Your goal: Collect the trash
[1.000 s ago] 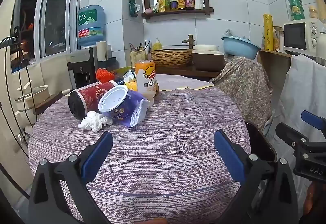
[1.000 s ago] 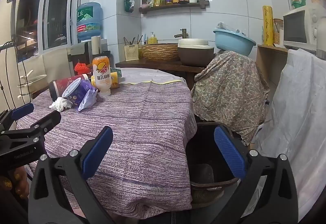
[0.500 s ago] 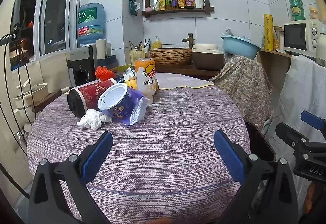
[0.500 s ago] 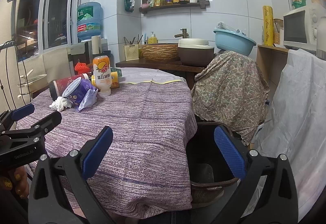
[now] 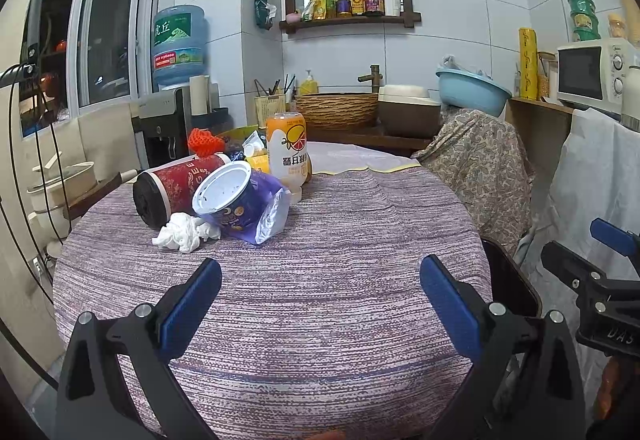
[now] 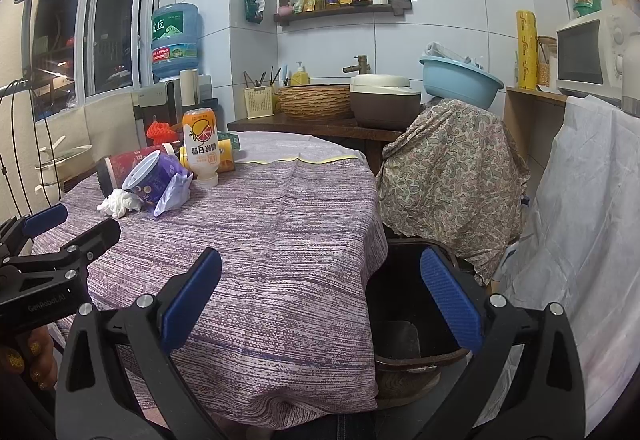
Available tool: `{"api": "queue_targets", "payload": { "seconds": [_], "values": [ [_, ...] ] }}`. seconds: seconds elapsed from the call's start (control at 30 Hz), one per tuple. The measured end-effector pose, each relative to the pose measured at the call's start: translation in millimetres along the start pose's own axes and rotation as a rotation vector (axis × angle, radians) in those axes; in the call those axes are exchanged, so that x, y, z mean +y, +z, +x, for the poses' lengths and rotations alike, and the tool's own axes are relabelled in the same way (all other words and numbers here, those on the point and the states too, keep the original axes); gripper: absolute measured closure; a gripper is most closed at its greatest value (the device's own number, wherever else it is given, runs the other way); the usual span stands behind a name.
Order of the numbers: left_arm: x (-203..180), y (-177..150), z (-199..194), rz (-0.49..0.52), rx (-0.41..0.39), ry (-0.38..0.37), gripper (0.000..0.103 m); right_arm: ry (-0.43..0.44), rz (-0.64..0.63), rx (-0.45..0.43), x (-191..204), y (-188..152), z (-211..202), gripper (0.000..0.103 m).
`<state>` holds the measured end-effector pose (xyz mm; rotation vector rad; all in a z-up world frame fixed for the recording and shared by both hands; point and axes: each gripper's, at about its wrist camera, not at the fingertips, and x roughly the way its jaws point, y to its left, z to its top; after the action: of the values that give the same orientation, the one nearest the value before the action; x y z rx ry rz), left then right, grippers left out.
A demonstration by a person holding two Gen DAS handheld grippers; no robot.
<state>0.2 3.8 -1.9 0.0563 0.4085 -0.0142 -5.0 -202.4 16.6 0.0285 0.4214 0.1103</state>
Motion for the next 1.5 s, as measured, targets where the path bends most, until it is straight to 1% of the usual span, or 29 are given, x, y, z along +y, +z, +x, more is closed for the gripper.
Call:
{"api": "queue_targets", "payload": {
  "seconds": [1.5],
  "values": [
    [4.2, -1.8, 0.9, -0.002, -0.001, -0.003, 0.005, 0.004, -0.001, 0.001, 1.0, -0.1, 1.8, 0.004]
  ]
}}
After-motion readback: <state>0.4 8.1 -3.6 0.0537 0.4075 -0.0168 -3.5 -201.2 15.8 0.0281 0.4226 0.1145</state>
